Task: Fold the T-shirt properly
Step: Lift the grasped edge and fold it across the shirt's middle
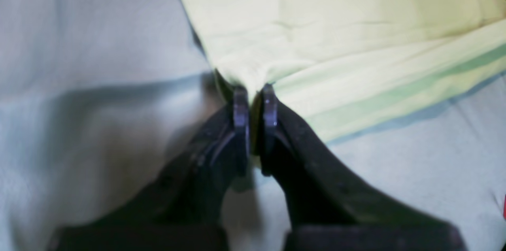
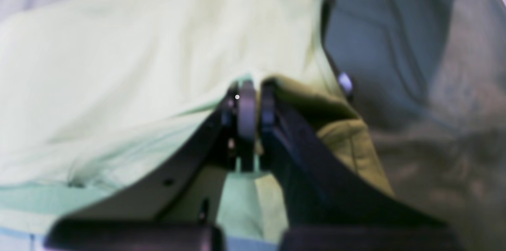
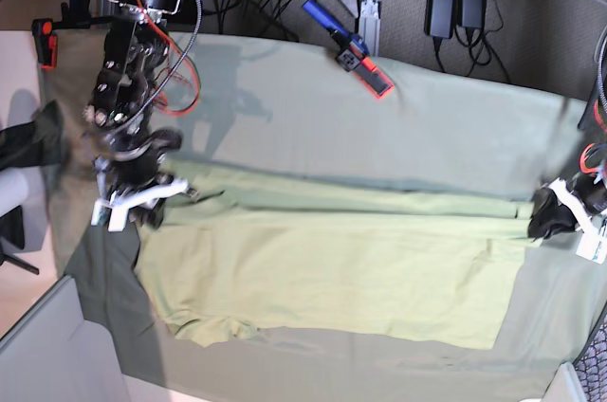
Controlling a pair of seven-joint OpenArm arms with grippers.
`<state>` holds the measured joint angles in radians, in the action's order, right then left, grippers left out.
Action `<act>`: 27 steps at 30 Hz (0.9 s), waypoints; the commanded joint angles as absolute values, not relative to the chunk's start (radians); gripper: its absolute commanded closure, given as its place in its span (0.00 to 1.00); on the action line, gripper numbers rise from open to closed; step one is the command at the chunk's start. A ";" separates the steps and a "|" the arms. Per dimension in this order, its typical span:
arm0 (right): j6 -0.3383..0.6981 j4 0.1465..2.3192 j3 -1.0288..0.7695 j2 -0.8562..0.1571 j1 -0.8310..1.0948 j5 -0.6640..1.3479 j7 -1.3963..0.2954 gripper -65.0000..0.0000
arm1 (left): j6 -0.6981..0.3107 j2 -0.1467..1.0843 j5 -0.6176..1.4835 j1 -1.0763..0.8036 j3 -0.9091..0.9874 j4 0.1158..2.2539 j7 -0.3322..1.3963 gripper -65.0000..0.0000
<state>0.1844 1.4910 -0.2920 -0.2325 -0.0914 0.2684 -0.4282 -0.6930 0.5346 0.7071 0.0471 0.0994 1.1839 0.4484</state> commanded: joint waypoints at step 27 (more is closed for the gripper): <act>0.238 1.552 -0.620 -0.246 -0.096 0.375 -0.621 0.32 | -0.698 0.585 0.918 0.077 0.295 1.147 0.544 0.53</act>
